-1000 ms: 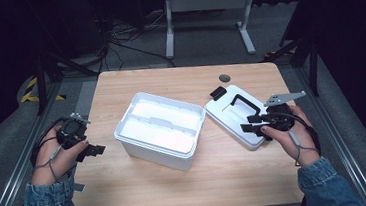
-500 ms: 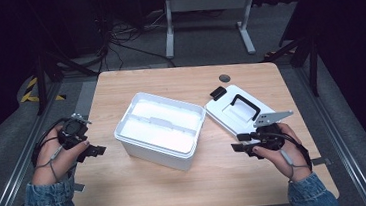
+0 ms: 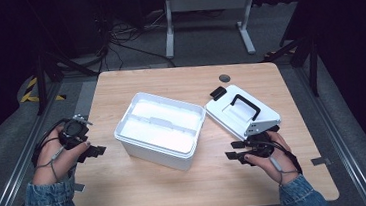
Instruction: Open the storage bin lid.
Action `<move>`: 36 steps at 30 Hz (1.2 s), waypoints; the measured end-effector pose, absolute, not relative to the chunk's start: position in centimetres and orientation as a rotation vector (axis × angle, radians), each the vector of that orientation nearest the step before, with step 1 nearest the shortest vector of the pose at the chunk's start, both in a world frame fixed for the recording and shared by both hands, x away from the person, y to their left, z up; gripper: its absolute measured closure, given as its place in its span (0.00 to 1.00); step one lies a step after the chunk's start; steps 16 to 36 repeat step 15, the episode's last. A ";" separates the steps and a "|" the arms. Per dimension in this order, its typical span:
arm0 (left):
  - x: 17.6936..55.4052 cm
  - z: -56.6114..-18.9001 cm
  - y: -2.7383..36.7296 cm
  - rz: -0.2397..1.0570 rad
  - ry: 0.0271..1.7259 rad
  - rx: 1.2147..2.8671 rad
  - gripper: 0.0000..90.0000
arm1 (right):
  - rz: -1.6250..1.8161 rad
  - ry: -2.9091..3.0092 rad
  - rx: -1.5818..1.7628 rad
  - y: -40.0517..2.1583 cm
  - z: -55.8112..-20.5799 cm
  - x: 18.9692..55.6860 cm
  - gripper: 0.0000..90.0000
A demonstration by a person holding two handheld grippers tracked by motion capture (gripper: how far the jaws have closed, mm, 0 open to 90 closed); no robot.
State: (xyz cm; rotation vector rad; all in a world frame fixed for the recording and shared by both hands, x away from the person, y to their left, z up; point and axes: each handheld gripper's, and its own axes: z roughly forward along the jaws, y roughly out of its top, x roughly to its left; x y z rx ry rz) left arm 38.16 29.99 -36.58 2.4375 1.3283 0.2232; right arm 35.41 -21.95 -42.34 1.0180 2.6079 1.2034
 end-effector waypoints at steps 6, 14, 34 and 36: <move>38.3 -36.7 29.9 0.221 1.328 2.435 0.23 | 1.188 2.611 1.032 -21.9 -44.7 35.7 0.57; 38.3 -36.8 29.8 0.221 1.328 2.435 0.23 | 1.189 2.610 1.017 -21.5 -46.1 35.4 0.57; 38.3 -36.8 29.8 0.221 1.328 2.435 0.23 | 1.193 2.606 1.012 -21.5 -46.2 35.4 0.57; 38.3 -36.8 29.8 0.221 1.328 2.435 0.23 | 1.193 2.606 1.012 -21.5 -46.2 35.4 0.57</move>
